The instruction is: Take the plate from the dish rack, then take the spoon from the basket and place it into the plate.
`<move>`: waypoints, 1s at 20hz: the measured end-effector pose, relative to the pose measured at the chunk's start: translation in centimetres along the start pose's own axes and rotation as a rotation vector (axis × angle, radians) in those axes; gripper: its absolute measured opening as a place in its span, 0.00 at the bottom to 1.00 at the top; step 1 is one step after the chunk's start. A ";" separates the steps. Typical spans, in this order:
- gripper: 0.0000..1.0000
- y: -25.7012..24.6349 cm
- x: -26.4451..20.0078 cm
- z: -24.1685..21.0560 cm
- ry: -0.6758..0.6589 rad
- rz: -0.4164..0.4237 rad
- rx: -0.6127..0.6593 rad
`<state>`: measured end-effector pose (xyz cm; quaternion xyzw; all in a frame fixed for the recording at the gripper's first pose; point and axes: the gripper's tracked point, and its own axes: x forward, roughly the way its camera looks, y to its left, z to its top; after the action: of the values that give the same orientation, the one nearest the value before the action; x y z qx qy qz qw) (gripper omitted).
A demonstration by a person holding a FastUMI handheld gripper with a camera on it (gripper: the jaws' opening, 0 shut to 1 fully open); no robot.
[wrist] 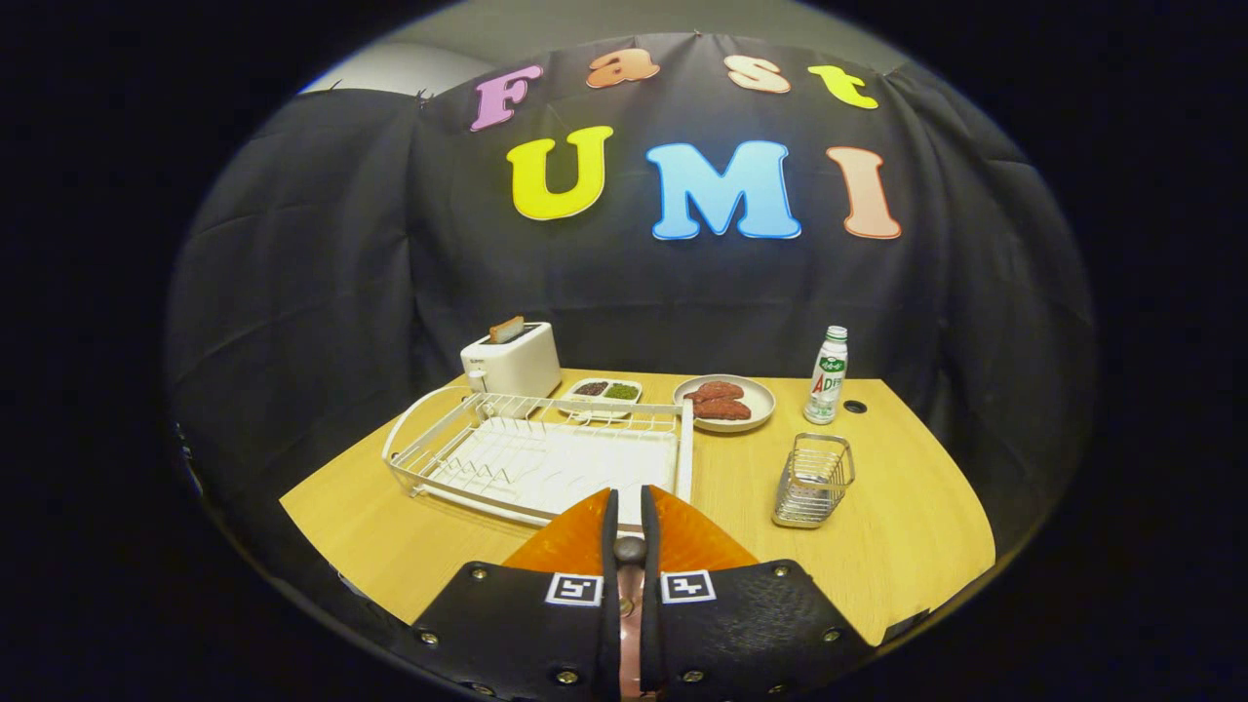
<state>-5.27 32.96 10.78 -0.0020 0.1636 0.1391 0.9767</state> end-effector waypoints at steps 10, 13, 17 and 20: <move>0.15 0.5 1.4 -0.4 0.018 0.050 0.008; 0.16 -1.5 0.6 1.3 -0.017 0.010 -0.021; 0.16 -5.7 -1.8 5.1 -0.124 -0.097 -0.083; 0.16 -9.1 -3.7 7.3 -0.182 -0.163 -0.089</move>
<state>-3.85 23.56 18.54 -0.0462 0.0671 0.0660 0.9945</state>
